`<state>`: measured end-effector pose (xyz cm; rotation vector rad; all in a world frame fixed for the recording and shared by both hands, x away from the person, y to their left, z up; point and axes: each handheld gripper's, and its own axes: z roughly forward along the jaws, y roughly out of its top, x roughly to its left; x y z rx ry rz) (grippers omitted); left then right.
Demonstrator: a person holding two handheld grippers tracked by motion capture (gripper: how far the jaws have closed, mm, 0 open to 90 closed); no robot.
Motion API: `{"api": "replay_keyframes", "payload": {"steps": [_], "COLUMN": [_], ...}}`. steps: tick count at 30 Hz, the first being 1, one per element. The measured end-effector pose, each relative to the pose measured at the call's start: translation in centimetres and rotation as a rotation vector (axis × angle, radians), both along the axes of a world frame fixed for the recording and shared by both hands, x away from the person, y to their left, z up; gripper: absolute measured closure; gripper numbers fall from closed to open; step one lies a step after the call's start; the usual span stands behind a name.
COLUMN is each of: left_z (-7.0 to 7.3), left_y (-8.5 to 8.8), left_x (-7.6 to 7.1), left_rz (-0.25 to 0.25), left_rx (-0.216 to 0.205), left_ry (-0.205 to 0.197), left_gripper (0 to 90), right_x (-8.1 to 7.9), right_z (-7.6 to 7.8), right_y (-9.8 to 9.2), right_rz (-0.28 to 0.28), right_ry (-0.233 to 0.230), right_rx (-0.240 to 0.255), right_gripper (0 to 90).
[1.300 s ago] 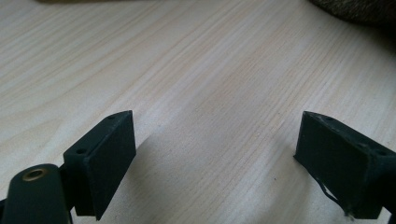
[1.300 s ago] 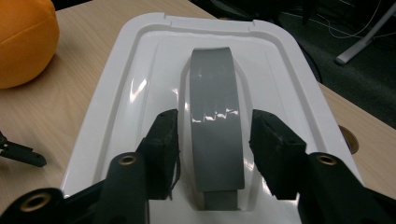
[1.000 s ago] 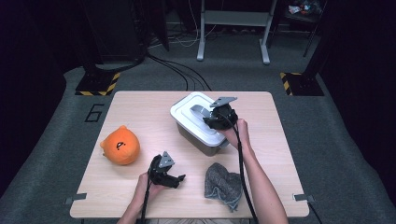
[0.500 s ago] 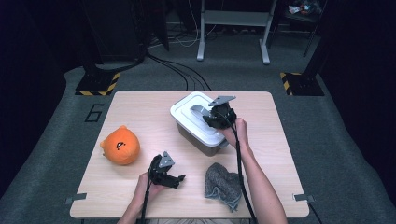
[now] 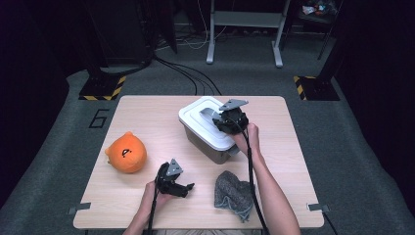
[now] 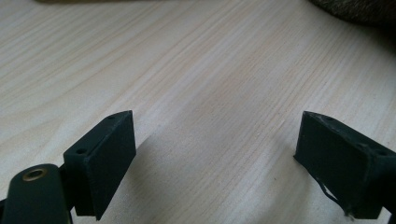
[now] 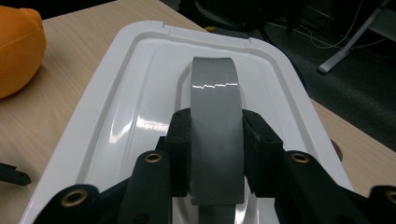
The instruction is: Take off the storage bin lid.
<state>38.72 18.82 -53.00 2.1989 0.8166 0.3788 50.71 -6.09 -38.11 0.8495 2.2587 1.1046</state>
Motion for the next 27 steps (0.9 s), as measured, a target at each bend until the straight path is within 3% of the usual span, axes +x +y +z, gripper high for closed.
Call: {"api": "replay_keyframes", "payload": {"steps": [15,27], "left_z": [0.0,0.0], "left_y": [0.0,0.0], "left_x": [0.0,0.0], "left_rz": [0.000,0.000], "left_rx": [0.000,0.000], "left_ry": [0.000,0.000], "left_gripper": [11.8,11.8], "right_x": [-0.7,-1.2], "right_z": [1.5,2.5], "right_y": [-1.1,-2.7], "right_rz": [-0.023,-0.059], "right_ry": [-0.056,-0.067], "right_rx": [0.035,0.043], "right_gripper": [66.2,66.2]}}
